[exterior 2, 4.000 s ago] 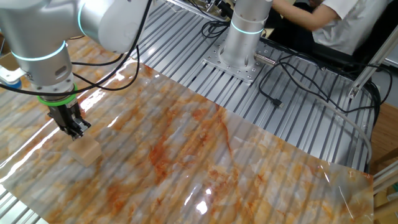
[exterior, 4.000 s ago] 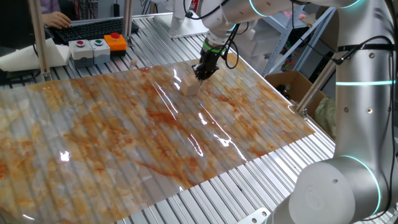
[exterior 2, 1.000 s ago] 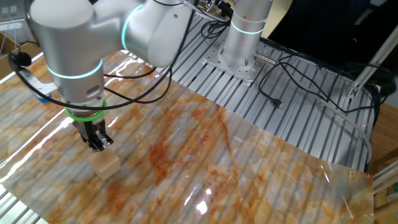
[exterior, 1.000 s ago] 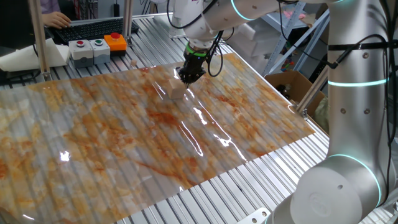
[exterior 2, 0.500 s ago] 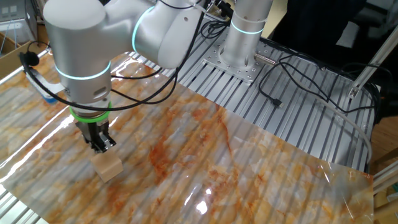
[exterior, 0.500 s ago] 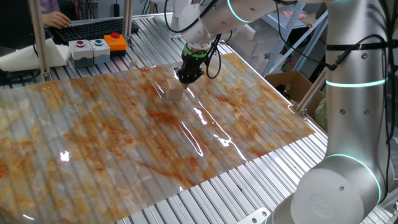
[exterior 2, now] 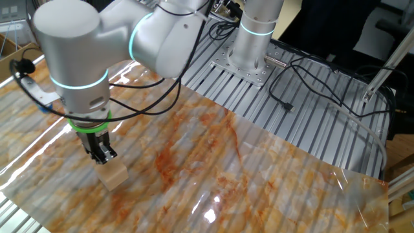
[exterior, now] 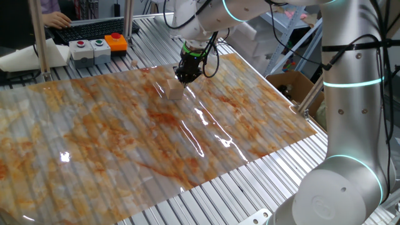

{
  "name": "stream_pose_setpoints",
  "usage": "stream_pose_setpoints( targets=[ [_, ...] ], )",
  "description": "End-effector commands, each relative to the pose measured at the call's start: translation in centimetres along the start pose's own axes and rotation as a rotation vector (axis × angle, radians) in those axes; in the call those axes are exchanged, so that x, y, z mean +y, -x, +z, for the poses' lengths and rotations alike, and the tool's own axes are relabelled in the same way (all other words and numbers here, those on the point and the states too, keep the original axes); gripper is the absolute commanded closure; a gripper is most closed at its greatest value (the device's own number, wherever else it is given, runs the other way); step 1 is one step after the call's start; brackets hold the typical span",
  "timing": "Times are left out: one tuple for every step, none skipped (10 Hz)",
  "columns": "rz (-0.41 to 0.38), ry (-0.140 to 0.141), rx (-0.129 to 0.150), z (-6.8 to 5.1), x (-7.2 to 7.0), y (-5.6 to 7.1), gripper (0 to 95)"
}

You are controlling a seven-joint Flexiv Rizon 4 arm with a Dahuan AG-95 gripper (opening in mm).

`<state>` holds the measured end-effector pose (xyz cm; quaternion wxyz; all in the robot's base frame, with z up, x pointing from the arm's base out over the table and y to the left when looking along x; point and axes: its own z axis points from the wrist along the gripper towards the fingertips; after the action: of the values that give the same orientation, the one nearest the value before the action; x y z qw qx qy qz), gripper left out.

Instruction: Use the gripper to push the small block from left to right

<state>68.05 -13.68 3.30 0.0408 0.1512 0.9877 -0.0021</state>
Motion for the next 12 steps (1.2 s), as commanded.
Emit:
stream_pose_setpoints(
  targets=[
    [0.024,0.003,0.001,0.15,0.56,-0.16,95.0],
    [0.028,0.005,-0.004,0.21,0.77,-0.29,95.0],
    [0.028,0.005,-0.006,0.22,0.81,-0.28,95.0],
    [0.030,0.006,-0.006,0.20,0.87,-0.22,95.0],
    [0.029,0.005,-0.005,0.20,0.86,-0.20,95.0],
    [0.017,0.000,-0.003,0.20,0.86,-0.15,95.0],
    [0.018,0.000,-0.002,0.20,0.86,-0.15,95.0],
    [0.019,0.000,-0.002,0.20,0.86,-0.15,95.0],
    [0.019,0.000,-0.002,0.20,0.86,-0.15,95.0],
    [0.019,-0.001,-0.002,0.20,0.86,-0.15,95.0],
    [0.011,-0.008,-0.001,0.20,0.86,-0.15,95.0],
    [0.012,-0.009,0.006,0.20,0.86,-0.15,95.0]
  ],
)
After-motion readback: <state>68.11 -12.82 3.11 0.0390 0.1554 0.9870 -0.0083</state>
